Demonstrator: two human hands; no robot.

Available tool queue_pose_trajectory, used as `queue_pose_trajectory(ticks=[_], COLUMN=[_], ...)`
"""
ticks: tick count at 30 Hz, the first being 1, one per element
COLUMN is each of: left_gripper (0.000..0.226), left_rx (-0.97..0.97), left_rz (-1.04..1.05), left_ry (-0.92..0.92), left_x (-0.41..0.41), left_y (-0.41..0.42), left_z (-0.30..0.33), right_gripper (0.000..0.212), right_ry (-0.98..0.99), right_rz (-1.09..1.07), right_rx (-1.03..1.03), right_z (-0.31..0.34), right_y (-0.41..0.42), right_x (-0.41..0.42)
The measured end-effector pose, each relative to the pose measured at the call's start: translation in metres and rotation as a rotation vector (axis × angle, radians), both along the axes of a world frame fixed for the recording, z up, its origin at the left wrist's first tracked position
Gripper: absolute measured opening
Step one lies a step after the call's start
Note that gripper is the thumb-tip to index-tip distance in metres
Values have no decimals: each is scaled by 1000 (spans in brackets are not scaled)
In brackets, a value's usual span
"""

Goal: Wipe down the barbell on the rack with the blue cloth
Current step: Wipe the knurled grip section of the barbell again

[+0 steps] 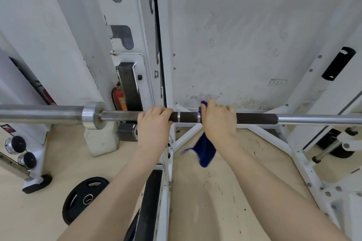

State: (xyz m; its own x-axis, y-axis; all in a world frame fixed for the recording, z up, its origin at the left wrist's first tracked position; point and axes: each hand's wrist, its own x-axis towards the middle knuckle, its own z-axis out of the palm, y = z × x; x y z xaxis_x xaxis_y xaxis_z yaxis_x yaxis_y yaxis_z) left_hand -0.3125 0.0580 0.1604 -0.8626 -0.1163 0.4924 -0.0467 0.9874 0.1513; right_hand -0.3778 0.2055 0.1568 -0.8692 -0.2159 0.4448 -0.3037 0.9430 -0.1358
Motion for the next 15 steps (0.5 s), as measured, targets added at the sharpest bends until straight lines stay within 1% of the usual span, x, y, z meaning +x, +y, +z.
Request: queue_pose_trajectory(ticks=[3, 5, 8, 11, 13, 15], left_gripper=[36, 40, 35, 31, 26, 26], left_rx=[71, 143, 203, 213, 205, 198], left_rz=[16, 19, -9, -29, -40, -50], left_ry=[2, -25, -28, -34, -40, -49], left_x=[-1, -1, -1, 1, 0, -1], left_y=[-2, -5, -10, -10, -11, -12], left_z=[1, 2, 3, 5, 6, 7], right_gripper=[25, 27, 31, 32, 33, 34], right_ry=[178, 218, 278, 357, 337, 295], right_rz=[121, 156, 172, 74, -58, -163], right_rx=[-39, -22, 45, 168, 216, 230], right_z=[-7, -10, -10, -10, -9, -6], right_y=[-42, -57, -51, -29, -11, 9], right_x=[10, 12, 7, -1, -5, -7])
